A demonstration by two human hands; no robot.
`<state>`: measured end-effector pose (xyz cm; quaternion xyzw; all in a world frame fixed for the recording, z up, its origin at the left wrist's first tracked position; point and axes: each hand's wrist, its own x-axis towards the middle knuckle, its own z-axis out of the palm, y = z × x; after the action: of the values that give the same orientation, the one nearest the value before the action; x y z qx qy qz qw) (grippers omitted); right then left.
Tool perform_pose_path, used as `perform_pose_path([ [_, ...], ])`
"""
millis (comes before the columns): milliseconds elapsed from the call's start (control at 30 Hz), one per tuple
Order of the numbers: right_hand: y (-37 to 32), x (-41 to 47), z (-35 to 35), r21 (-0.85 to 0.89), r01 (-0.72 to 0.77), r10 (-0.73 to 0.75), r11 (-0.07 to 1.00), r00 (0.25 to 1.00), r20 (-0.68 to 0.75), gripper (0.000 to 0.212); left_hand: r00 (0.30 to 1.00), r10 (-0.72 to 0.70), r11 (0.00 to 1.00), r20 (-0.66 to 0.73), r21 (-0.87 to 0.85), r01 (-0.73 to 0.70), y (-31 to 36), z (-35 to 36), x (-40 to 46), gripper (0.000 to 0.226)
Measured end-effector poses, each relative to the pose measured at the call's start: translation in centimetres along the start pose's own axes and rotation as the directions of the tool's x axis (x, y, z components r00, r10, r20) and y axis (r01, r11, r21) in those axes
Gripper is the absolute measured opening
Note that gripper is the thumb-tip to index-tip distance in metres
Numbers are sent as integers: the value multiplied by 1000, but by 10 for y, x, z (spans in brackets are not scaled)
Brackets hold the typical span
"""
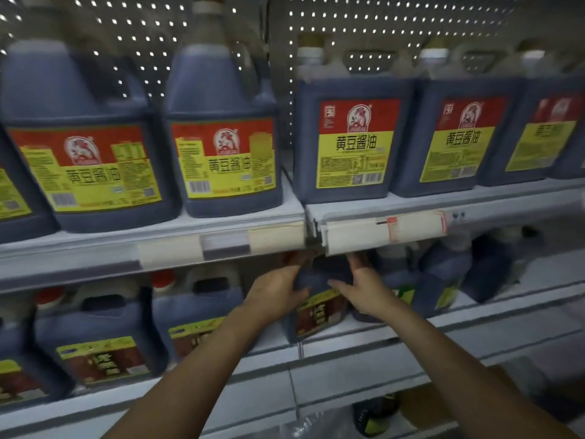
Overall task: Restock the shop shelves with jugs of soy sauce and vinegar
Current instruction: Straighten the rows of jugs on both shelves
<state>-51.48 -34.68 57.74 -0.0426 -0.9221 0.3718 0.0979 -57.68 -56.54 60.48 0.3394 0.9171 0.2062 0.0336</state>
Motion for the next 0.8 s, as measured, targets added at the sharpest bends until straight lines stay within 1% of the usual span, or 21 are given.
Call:
perform_pose_path([
  [67,10,6,-3,29,9,-12,1000,996,84,83,999,-48,999,-19,23,49,8,7,3,51],
  [167,24,10,-3,123,37,-57,992,985,165,89,993,-88,995,-78,50,92,13,11,0,68],
  [233,31,12,-2,128,53,-80,990,973,215,91,988,-111,991,-112,57,118,15,13,-1,69],
  [367,30,11,0,123,114,-129,986,984,125,85,980,-117,983,-161,121,138,27,13,-7,69],
  [500,25,3,8,73,180,-186,981,979,84,85,974,-89,967,-208,217,135,24,15,-16,81],
  [667,11,-7,22,62,247,-250,967,967,42,90,965,-97,926,-243,335,177,17,6,-31,67],
  [800,-3,-11,30,56,257,-258,965,966,10,89,974,-122,870,-190,452,197,11,-7,-37,66],
])
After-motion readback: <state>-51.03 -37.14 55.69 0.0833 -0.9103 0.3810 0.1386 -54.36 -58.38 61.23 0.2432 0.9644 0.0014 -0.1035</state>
